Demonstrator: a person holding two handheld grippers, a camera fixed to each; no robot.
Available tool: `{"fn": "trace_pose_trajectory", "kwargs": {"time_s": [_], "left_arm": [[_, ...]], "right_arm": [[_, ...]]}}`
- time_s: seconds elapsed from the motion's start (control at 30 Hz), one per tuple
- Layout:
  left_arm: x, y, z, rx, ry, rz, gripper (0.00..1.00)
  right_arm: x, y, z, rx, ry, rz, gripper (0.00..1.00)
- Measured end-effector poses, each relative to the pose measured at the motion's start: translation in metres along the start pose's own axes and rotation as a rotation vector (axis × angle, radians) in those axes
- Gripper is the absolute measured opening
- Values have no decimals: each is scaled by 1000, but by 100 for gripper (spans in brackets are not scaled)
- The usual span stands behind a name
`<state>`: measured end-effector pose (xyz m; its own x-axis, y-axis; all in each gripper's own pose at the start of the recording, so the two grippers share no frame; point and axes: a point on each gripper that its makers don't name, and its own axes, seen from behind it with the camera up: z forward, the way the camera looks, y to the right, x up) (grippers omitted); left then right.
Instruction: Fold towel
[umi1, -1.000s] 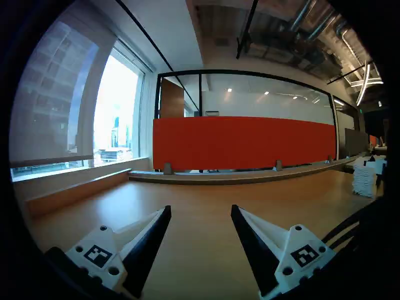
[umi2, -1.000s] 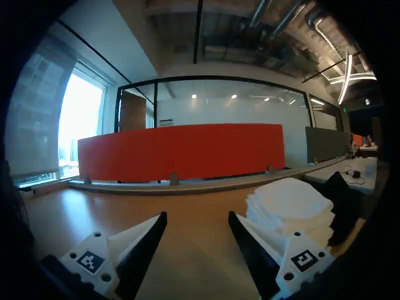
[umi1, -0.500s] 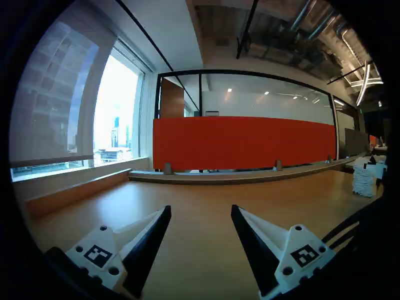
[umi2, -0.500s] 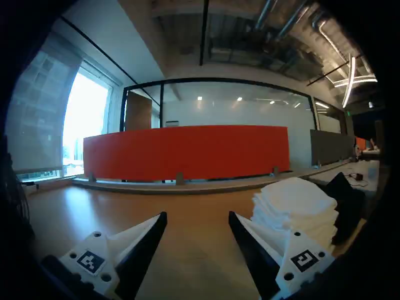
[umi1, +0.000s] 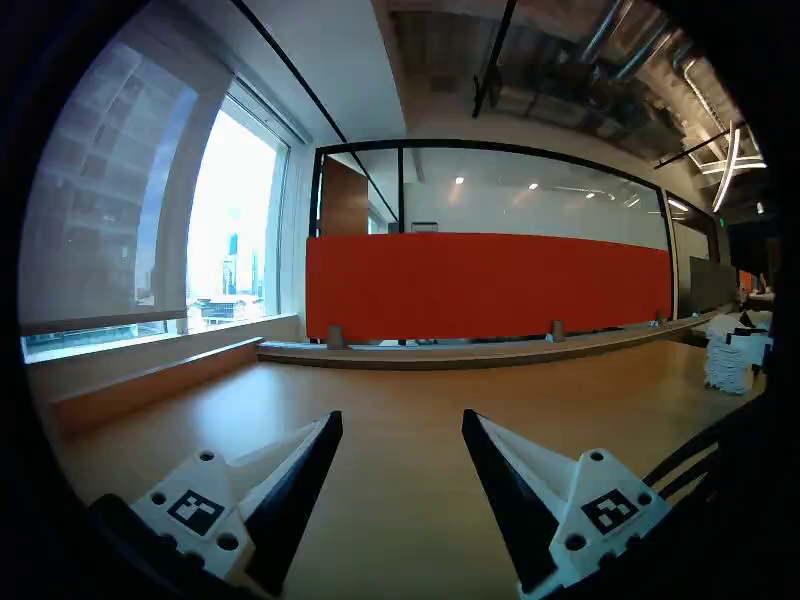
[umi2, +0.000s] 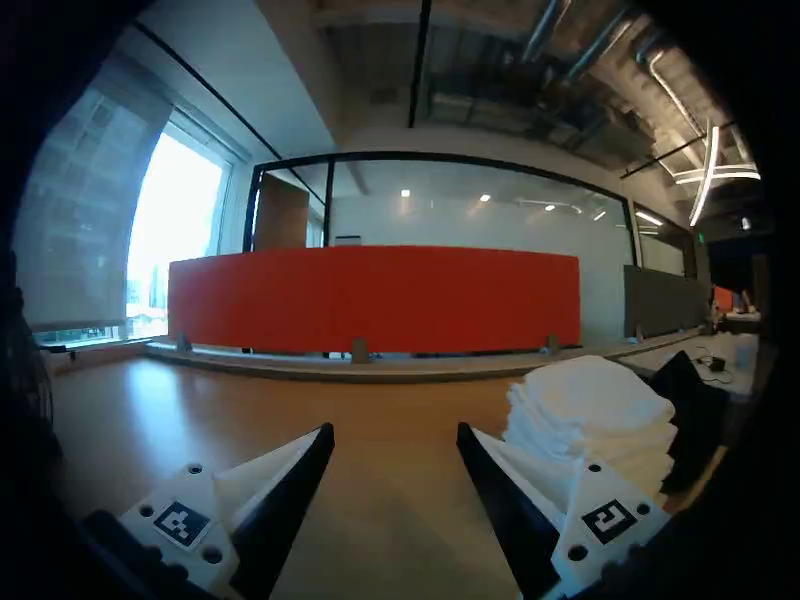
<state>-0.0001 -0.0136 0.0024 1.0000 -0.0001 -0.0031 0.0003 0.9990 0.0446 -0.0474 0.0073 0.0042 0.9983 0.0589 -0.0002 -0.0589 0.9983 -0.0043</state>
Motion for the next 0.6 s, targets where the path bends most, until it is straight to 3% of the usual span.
{"fn": "trace_pose_trajectory", "kwargs": {"time_s": [0.6], "left_arm": [[0,0,0,0,0,0,88]], "right_arm": [[0,-2,1,3,-1,0,95]]}}
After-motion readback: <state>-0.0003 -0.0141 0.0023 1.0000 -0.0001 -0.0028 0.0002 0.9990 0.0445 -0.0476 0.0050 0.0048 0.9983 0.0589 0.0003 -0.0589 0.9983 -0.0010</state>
